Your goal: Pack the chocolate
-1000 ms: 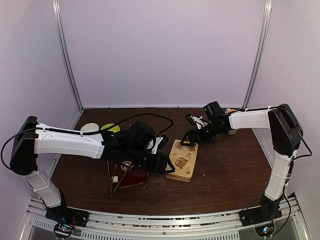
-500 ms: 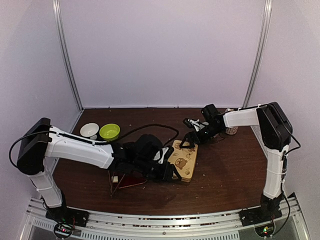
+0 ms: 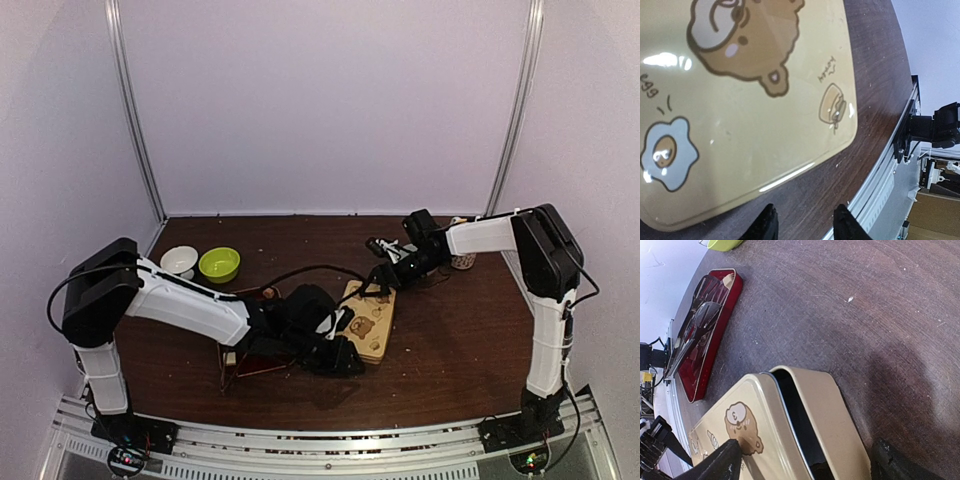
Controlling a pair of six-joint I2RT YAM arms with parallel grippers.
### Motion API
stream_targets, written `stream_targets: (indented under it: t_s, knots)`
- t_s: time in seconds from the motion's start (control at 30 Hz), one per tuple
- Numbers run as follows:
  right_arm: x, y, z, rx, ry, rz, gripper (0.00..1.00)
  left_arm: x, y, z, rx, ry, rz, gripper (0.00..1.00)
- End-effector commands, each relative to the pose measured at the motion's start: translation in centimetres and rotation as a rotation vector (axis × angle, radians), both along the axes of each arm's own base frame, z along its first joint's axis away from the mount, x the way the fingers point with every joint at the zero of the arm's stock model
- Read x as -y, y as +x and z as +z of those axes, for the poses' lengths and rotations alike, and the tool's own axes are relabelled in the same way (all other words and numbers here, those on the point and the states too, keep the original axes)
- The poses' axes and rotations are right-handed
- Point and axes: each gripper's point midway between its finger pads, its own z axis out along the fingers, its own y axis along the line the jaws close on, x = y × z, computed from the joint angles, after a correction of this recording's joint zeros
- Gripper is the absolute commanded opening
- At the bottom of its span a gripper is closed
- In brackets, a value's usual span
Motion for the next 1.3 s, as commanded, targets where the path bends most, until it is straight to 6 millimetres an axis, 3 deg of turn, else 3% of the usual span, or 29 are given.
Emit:
stream_targets:
  t_s: [0.0, 0.3, 0.53, 0.9, 1.27]
  knots:
    - [0.2, 0.2, -0.7, -0.013, -0.004, 0.007, 0.88, 1.7, 1.7, 2.2, 0.031, -0.091, 0.008, 0.38]
    - [0.1, -0.3, -0.1, -0.025, 0.020, 0.027, 0.86, 1.5, 3.7, 1.2, 0.023, -0.092, 0.036, 0.30]
    - [0.3, -0.3, 0.1, -0.036, 0.036, 0.031, 0.83, 1.5, 4.6, 1.1, 0.023, -0.100, 0.062, 0.29]
    - [0.7, -0.8, -0.6, -0.074, 0.021, 0.013, 0.64, 0.9, 5.9, 0.4, 0.021, -0.087, 0.097, 0.29]
    - [1.0, -2.2, -2.0, -0.158, 0.066, -0.092, 0.53, -1.2, 7.2, -0.6, 0.032, -0.028, 0.131, 0.29]
